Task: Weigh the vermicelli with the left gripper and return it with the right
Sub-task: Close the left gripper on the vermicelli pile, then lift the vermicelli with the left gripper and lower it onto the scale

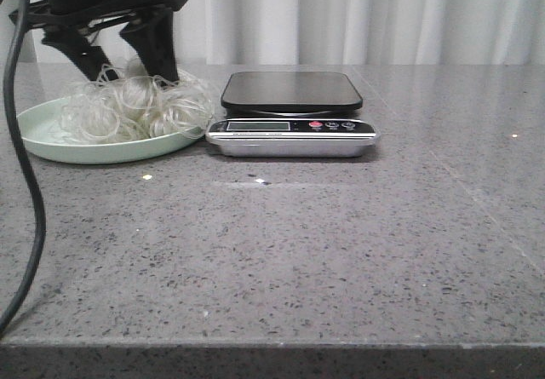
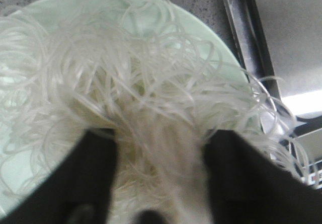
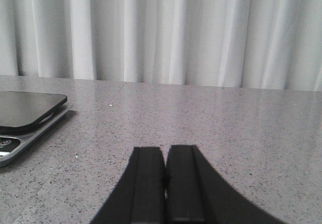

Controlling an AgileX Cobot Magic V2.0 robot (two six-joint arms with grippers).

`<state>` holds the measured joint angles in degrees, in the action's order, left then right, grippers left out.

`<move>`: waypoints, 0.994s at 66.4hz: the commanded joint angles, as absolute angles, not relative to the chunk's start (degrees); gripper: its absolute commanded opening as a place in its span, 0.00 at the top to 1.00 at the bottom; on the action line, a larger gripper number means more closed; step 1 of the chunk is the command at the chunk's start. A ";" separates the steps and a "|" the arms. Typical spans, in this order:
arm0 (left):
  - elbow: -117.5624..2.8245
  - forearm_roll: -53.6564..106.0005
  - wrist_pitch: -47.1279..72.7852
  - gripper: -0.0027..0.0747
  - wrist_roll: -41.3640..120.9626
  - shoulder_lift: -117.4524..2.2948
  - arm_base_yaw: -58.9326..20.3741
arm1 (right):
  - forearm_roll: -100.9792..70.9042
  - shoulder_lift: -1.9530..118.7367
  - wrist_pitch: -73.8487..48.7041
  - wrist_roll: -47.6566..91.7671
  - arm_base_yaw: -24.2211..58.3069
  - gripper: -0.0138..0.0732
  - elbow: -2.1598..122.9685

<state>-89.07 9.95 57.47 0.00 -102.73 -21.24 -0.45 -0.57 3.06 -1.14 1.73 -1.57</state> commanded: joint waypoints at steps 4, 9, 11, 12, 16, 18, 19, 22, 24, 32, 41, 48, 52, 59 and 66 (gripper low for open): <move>-95.31 10.76 58.69 0.77 0.00 -100.35 -21.80 | -0.31 -1.55 7.87 -0.89 1.48 0.66 -1.16; -99.09 11.44 59.10 0.77 0.00 -100.35 -22.05 | -0.31 -1.55 7.87 -0.89 1.48 0.66 -1.16; -100.29 11.75 59.11 0.78 0.00 -100.35 -22.24 | -0.31 -1.55 7.87 -0.89 1.48 0.66 -1.16; -101.45 12.10 59.21 0.79 0.00 -100.35 -22.42 | -0.31 -1.55 7.87 -0.89 1.48 0.66 -1.16; -104.51 12.89 59.11 0.80 0.00 -100.35 -22.86 | -0.31 -1.55 7.87 -0.89 1.48 0.66 -1.16; -105.85 13.63 58.86 0.80 0.00 -100.35 -23.55 | -0.31 -1.55 7.87 -0.89 1.48 0.66 -1.16; -106.15 13.63 58.71 0.80 0.00 -100.35 -23.55 | -0.31 -1.55 7.87 -0.89 1.48 0.66 -1.16; -108.02 14.93 57.74 0.80 0.33 -100.35 -24.77 | -0.31 -1.55 7.87 -0.89 1.48 0.66 -1.16; -108.86 15.50 57.06 0.80 0.97 -100.35 -25.32 | -0.31 -1.55 7.87 -0.89 1.48 0.66 -1.16; -110.10 16.67 53.44 0.80 4.18 -100.72 -28.75 | -0.31 -1.55 7.87 -0.89 1.48 0.66 -1.16; -110.24 16.57 50.43 0.80 4.82 -102.68 -31.17 | -0.31 -1.55 7.87 -0.89 1.48 0.66 -1.16; -110.24 16.67 50.34 0.79 4.82 -105.40 -31.79 | -0.31 -1.55 7.87 -0.89 1.48 0.66 -1.16; -110.24 16.67 50.81 0.76 4.82 -107.19 -31.91 | -0.31 -1.55 7.87 -0.89 1.48 0.66 -1.16; -110.24 16.67 51.28 0.66 4.71 -109.09 -31.91 | -0.31 -1.55 7.87 -0.89 1.48 0.66 -1.16; -110.29 17.09 51.16 0.45 4.71 -110.06 -31.91 | -0.31 -1.55 7.87 -0.89 1.48 0.66 -1.16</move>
